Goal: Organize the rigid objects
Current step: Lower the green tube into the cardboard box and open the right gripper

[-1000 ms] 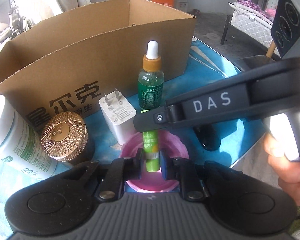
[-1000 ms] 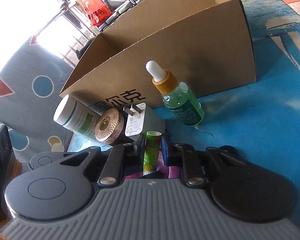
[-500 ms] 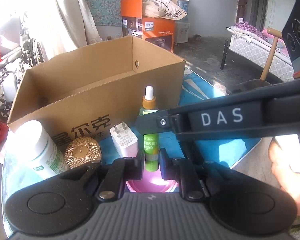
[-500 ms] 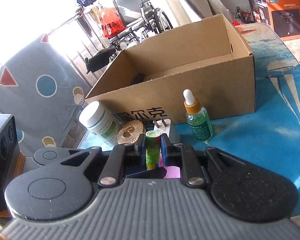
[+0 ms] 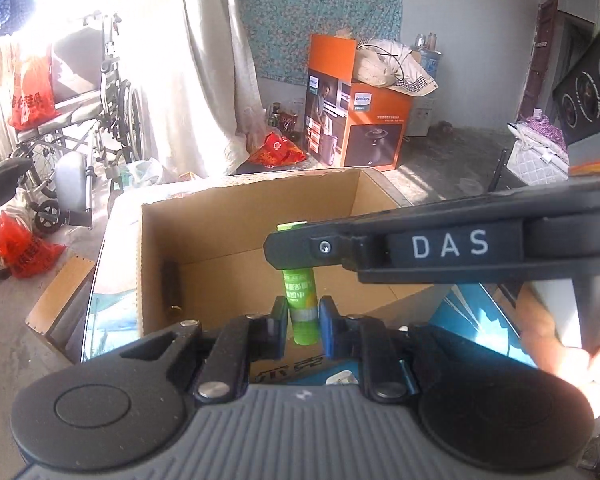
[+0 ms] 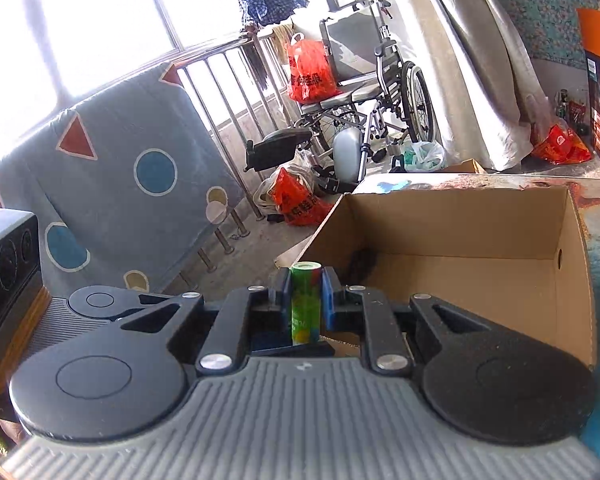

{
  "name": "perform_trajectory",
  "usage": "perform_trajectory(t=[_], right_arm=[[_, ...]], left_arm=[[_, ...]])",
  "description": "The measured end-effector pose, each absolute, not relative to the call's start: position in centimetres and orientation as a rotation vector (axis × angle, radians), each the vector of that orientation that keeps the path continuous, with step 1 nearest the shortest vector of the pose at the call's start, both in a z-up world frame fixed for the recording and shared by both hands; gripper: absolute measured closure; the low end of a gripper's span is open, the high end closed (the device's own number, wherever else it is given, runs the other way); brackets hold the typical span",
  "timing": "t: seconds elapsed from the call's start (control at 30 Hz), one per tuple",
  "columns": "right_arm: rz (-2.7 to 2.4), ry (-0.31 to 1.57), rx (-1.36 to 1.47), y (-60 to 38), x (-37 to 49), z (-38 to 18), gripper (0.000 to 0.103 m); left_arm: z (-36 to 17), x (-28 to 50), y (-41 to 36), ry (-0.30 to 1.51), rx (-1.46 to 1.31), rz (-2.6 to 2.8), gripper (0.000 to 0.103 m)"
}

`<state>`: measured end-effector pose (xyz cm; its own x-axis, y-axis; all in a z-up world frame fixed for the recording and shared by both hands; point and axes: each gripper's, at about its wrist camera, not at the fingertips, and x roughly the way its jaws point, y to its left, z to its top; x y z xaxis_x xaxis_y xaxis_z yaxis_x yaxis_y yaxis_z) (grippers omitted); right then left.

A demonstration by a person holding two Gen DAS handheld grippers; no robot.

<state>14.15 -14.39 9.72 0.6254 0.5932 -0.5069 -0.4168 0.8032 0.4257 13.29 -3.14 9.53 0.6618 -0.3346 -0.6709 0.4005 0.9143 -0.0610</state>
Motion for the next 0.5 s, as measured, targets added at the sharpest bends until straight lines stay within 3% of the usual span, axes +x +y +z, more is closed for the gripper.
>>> perform_trajectory(t=[0.27,0.5], right_arm=[[0.577,1.079,0.385,-11.2,27.7,5.4,0.089],[0.568,1.288,0.406,-8.8,32.2,-0.7,0.089]], left_arm=[[5.8,21.5,-1.4,0.919,0.089,-0.323,0.085],[2.8,24.4,-1.3,1.021,0.126,-0.302,0.083]])
